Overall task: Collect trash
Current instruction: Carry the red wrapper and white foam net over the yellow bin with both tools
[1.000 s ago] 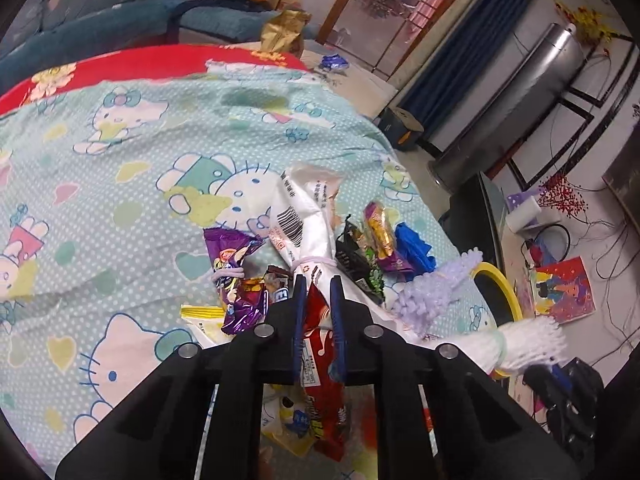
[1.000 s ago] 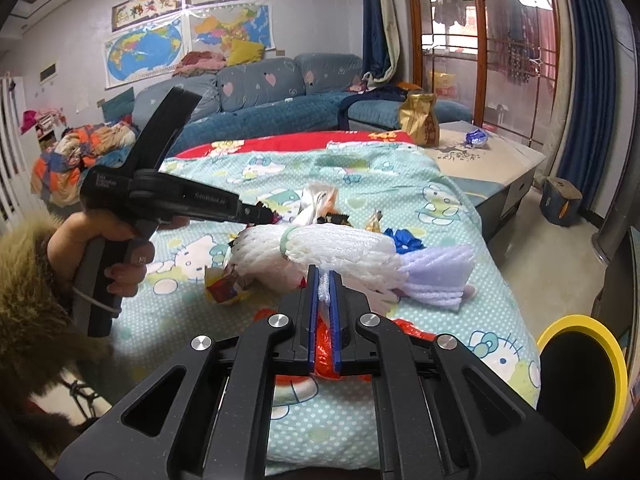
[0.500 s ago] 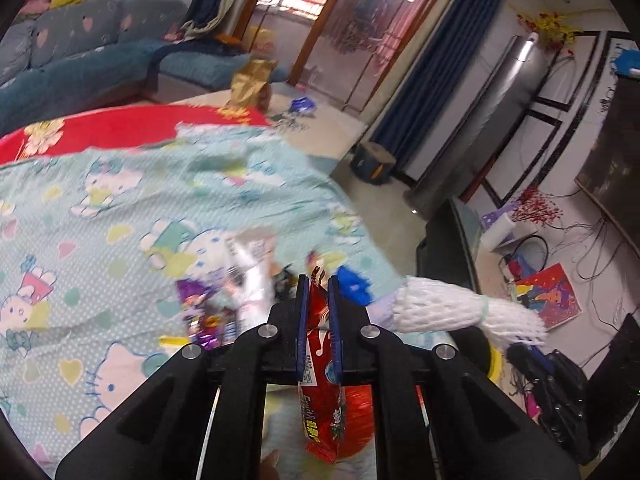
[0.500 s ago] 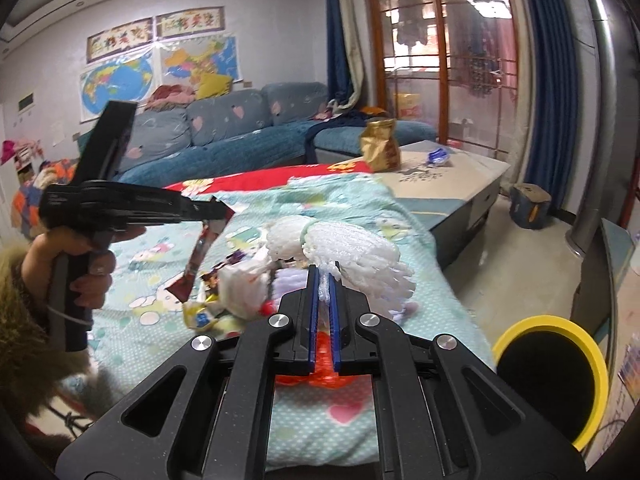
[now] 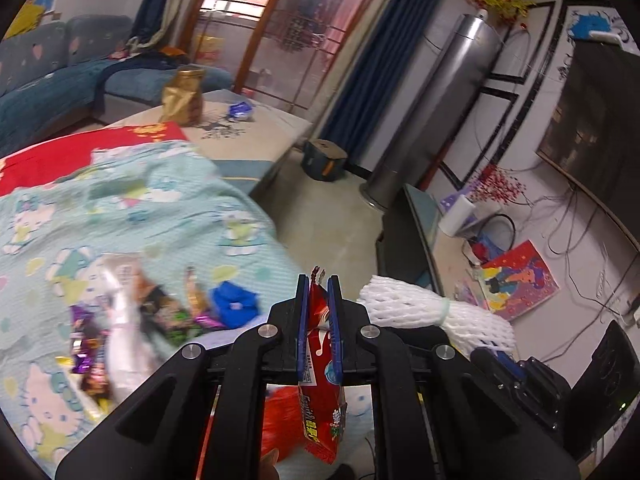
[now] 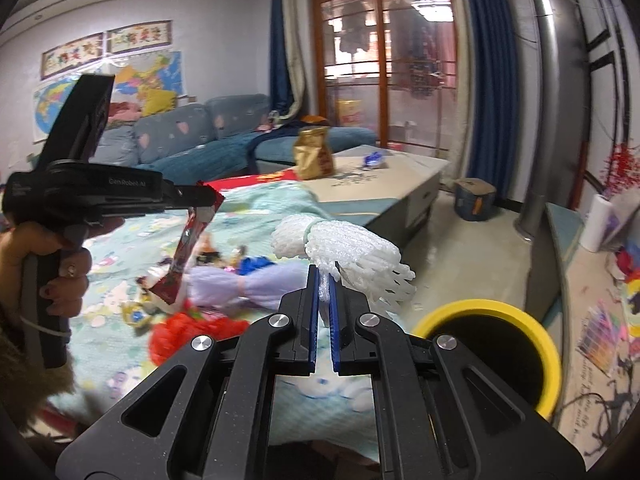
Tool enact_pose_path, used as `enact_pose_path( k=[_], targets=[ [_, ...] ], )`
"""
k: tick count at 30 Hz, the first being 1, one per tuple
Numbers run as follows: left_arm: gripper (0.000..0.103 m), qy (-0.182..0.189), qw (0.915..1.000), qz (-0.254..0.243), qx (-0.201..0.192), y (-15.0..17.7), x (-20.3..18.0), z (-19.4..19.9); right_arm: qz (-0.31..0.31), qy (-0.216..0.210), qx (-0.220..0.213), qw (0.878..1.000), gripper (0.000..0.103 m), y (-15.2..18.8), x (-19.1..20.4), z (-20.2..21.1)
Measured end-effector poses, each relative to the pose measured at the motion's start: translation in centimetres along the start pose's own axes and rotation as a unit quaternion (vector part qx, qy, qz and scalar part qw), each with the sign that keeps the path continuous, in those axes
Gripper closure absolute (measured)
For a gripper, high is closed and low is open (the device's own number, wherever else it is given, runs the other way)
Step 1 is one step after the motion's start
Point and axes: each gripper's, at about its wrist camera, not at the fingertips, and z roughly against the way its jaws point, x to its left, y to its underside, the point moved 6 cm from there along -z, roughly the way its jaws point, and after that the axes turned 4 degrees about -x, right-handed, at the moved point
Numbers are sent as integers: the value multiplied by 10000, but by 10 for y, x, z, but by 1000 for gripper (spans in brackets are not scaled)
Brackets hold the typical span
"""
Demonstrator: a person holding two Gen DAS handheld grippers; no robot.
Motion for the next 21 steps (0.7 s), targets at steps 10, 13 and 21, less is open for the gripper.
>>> enact_pose_path(
  k=[10, 13, 21],
  targets=[
    [93, 388, 9990, -238, -10, 12, -72, -45, -368, 907, 181, 9950, 101, 25, -68, 14],
    [93, 488, 9984, -271, 27, 18, -89, -61, -506, 1111, 275, 9921, 101, 32, -88, 15],
    [93, 719, 9958, -475, 310, 43, -135, -117, -782, 1581, 609, 9824, 101, 60, -135, 14]
  ],
)
